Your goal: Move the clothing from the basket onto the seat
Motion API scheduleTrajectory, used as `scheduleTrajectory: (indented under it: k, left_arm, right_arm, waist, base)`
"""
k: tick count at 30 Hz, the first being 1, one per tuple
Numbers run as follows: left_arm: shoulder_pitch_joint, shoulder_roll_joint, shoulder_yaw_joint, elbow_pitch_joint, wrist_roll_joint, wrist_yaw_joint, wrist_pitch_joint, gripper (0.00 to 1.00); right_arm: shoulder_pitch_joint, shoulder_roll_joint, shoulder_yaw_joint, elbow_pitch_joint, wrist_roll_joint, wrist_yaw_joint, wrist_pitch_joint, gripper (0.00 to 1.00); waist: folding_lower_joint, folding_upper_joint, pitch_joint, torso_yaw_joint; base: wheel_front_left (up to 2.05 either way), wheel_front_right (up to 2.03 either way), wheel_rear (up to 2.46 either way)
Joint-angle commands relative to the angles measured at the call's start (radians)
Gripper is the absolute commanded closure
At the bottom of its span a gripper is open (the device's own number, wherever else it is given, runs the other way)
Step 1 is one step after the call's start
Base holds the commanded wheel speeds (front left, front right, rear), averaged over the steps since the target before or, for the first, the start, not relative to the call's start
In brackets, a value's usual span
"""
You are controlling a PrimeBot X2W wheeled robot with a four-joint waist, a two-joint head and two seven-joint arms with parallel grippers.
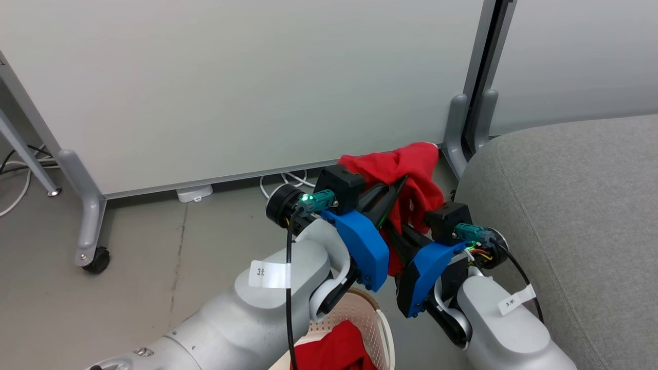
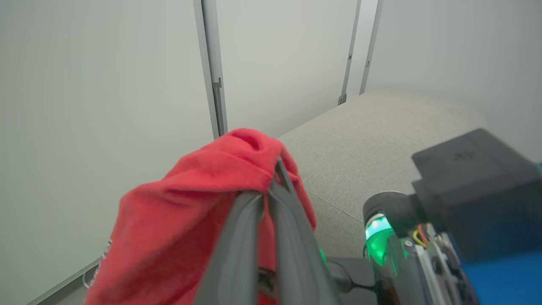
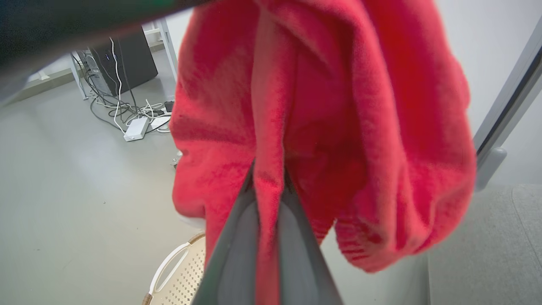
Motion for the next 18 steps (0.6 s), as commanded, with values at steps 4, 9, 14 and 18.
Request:
scheduleTrajectory:
  k: [4, 9, 14, 18]
  left_arm:
    - [0.008, 0.000, -0.004, 0.008, -0.003, -0.004, -0.005, 1.00]
    - [0.005, 0.000, -0.005, 0.018, -0.009, 0.000, -0.005, 1.00]
    - [0.010, 0.000, -0.005, 0.021, -0.009, 0.000, -0.005, 1.00]
    - [0.009, 0.000, -0.006, 0.024, -0.011, -0.003, -0.005, 1.00]
  right_arm:
    - [-0.021, -0.004, 0.012, 0.019, 0.018, 0.000, -0.018, 1.00]
    - [-0.023, -0.004, 0.022, 0.029, 0.027, 0.000, -0.024, 1.00]
    - [-0.025, -0.004, 0.024, 0.035, 0.034, 0.000, -0.028, 1.00]
    - [-0.032, -0.004, 0.018, 0.042, 0.034, 0.000, -0.033, 1.00]
  waist:
    - [0.0000, 0.0000, -0.001, -0.006]
    - [0.0000, 0.0000, -0.002, -0.016]
    - [0.0000, 0.0000, -0.003, -0.023]
    - [0.0000, 0.0000, -0.002, -0.025]
  base:
    - [0.00, 0.00, 0.00]
    - [0.00, 0.00, 0.00]
    - [0.00, 0.00, 0.00]
    - [0.00, 0.00, 0.00]
